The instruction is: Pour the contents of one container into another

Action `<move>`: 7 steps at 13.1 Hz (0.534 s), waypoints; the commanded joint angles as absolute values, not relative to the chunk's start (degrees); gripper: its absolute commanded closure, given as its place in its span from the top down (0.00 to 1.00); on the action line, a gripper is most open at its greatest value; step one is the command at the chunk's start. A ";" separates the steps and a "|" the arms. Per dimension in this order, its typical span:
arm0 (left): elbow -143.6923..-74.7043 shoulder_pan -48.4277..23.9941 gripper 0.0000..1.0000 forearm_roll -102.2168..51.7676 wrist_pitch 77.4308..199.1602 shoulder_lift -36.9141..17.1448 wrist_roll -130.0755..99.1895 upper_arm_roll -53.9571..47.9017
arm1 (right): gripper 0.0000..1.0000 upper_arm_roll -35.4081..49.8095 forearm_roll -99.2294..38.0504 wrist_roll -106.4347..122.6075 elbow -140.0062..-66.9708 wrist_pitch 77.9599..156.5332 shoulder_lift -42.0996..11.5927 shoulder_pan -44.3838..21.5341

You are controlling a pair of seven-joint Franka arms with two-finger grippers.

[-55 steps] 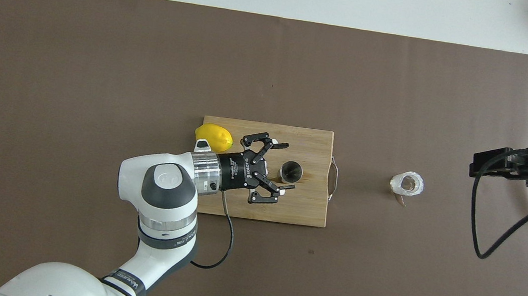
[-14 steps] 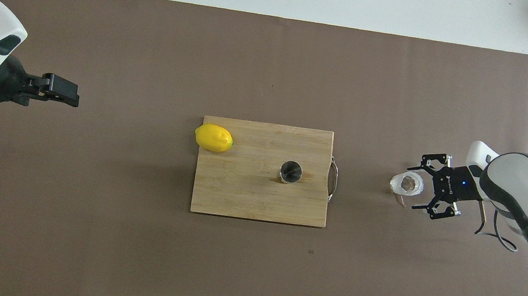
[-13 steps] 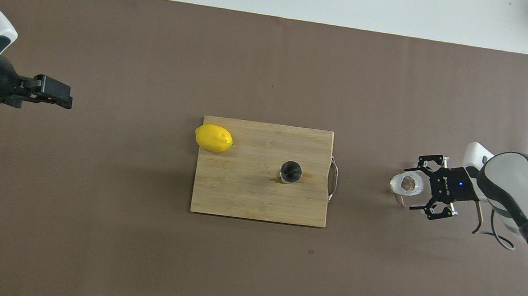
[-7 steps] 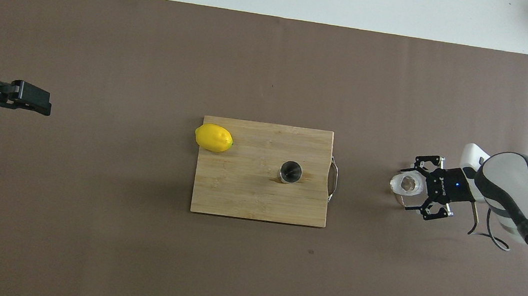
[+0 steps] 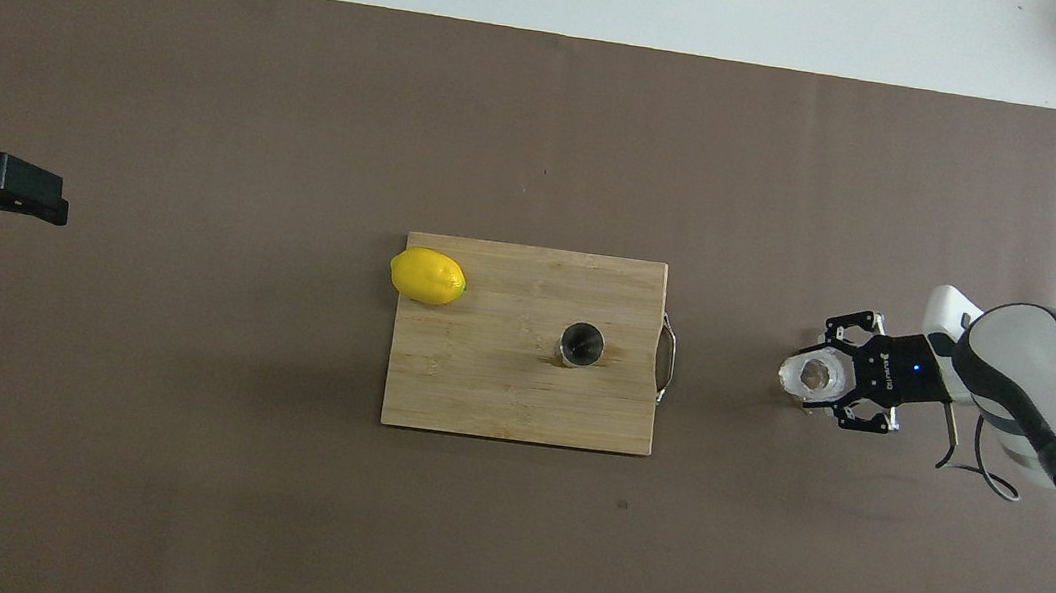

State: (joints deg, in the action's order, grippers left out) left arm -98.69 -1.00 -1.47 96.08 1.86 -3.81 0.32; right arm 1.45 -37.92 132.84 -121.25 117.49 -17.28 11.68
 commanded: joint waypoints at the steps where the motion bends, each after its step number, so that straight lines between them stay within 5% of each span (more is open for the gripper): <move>1: -99.23 -1.14 1.00 0.70 95.11 2.28 -3.69 -0.18 | 0.00 1.93 -39.37 133.69 -122.61 117.78 -17.14 12.04; 7: -94.58 -1.23 1.00 0.26 87.46 1.58 -3.69 -0.26 | 0.00 1.93 -39.64 127.99 -122.26 116.98 -14.34 11.69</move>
State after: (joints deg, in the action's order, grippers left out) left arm -97.50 -1.05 -0.71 91.03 1.84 -3.81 -0.07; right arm 1.50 -38.01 130.73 -121.32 117.38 -16.86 11.60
